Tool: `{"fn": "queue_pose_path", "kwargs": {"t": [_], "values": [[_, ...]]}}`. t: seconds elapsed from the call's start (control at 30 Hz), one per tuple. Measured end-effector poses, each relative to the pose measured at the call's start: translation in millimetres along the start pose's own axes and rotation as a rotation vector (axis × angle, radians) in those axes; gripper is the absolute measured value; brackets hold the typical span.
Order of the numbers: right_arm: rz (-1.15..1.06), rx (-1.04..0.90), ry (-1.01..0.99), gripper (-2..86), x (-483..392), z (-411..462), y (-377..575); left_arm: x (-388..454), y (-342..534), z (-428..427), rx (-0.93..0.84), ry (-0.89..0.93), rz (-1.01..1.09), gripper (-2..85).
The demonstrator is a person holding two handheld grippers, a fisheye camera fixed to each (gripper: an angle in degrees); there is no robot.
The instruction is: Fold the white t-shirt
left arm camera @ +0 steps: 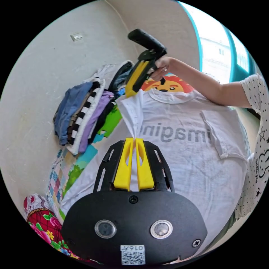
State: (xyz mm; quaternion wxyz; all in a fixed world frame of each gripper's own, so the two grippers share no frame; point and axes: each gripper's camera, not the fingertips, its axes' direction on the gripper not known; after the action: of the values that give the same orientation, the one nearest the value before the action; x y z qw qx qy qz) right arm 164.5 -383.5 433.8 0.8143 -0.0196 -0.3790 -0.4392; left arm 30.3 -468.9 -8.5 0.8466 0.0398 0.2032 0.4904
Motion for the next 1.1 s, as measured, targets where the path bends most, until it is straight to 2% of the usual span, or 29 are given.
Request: {"fn": "queue_pose_path", "kwargs": {"t": [0.1, 0.3, 0.5, 0.67, 0.8, 1.0, 1.1], "values": [[0.046, -0.056, 0.172, -0.1, 0, -7, -23, -53, -33, 3, -0.014, -0.017, -0.117, -0.9], [0.205, -0.067, 0.354, -0.1, 27, -6, -63, -109, -81, 41, -0.073, -0.154, -0.136, -0.9], [0.216, -0.1, 0.546, -0.2, 31, 7, -75, -132, -80, 82, -0.052, -0.118, -0.222, -0.9], [0.187, -0.075, 0.614, -0.3, 12, 2, -72, -137, -75, 88, 0.04, -0.152, -0.222, -0.9], [0.161, -0.041, 0.665, -0.2, -7, -14, -66, -131, -79, 79, 0.086, -0.195, -0.134, -0.9], [0.093, -0.068, 0.633, -0.1, -52, -18, -31, -104, -51, 82, 0.103, -0.118, -0.1, -0.8], [0.116, -0.085, 0.578, 0.1, -67, -7, -7, -83, -34, 101, 0.052, -0.101, -0.081, -0.6]]}}
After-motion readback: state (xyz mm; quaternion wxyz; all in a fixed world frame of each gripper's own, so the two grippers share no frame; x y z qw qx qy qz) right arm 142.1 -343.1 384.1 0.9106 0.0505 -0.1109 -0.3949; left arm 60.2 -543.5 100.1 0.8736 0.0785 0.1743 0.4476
